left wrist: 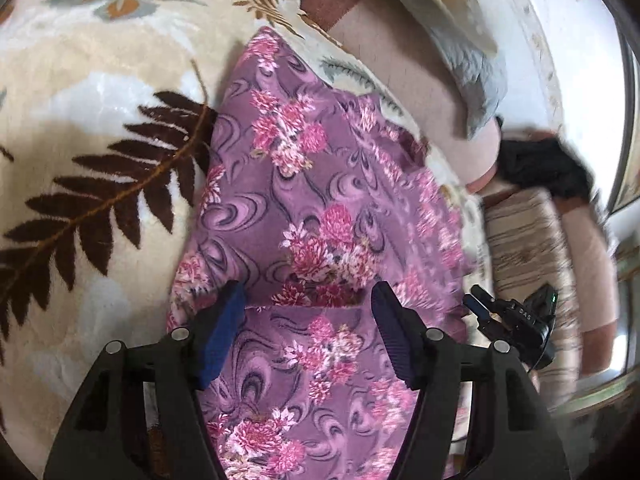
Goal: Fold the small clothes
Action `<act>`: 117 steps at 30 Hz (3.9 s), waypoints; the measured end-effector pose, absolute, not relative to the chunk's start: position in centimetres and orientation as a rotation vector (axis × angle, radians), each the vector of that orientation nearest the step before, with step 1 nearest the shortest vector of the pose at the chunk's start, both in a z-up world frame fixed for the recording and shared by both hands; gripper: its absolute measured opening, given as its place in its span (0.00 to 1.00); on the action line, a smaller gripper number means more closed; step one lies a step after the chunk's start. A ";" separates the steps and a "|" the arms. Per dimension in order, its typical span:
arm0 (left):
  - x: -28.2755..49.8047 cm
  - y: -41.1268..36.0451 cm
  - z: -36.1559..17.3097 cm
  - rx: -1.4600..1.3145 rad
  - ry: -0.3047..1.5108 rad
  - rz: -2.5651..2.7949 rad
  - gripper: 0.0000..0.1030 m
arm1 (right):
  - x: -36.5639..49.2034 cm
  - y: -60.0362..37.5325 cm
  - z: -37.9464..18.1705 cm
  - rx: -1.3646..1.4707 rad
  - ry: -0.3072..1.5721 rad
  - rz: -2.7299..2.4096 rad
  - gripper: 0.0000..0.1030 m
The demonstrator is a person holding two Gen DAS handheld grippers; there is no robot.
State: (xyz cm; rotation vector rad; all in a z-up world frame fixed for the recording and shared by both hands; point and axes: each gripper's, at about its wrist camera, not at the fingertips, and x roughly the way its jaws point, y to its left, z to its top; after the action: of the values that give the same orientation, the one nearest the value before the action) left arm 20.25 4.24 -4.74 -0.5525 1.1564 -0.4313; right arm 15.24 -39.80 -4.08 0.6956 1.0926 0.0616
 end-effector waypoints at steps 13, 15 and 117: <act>11.7 6.3 -2.4 -0.314 1.358 -0.474 0.64 | 4.1 -39.1 -2.4 0.457 1.224 0.081 0.43; 9.8 6.6 -2.6 -0.268 1.388 -0.472 0.64 | 1.6 -40.3 -2.3 0.475 1.216 0.073 0.43; 27.4 2.9 -1.9 -0.326 1.183 -0.645 0.02 | 20.8 -45.6 -5.0 1.068 0.922 0.093 0.39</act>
State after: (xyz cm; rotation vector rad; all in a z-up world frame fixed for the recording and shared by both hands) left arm 27.43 2.88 -1.91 -0.3258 1.1827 -0.6448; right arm 20.84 -45.58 -4.98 1.0683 0.9223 0.0931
